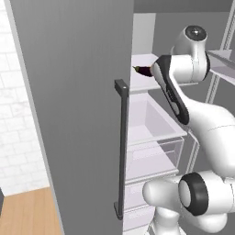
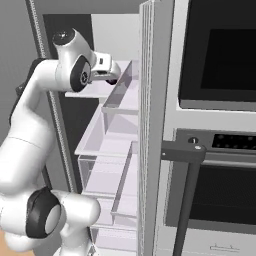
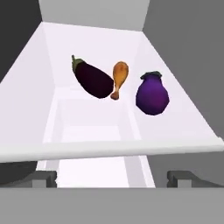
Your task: Place one eggplant and one chicken drumstick in each tupperware on the nearby counter, to pack two identical lunches.
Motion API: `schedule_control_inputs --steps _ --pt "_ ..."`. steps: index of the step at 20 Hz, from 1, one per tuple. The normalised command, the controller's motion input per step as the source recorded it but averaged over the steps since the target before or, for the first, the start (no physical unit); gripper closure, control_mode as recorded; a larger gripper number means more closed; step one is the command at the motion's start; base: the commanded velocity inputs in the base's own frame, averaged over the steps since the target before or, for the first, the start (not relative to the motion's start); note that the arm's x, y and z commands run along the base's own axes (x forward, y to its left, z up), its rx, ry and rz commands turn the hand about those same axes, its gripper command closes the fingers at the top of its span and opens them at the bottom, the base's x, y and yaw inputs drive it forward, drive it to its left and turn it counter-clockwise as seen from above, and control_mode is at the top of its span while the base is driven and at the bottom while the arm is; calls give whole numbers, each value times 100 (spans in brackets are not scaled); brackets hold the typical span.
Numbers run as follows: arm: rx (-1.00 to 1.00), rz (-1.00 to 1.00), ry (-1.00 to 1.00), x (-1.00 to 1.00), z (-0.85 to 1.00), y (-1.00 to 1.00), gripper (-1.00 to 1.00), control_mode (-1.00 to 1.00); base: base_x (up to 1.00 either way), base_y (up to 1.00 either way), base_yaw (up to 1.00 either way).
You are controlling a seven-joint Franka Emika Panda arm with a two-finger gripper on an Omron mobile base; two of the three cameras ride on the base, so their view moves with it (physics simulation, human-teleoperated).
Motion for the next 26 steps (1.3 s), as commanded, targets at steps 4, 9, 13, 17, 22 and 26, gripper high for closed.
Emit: schedule_control_inputs --steps 4,9,13,17,22,26 --pt "0 -6 1 100 0 -45 -100 -100 0 0 0" --pt "3 -9 1 99 -3 -36 -100 -100 0 0 0" --pt "1 -5 1 59 -14 -9 -100 -100 0 0 0" --pt "0 -2 4 41 -41 -3 -100 -100 0 0 0" --pt "0 -2 5 17 -16 -21 -100 -100 0 0 0" --pt "0 -4 0 0 -2 -23 -100 -100 0 0 0"
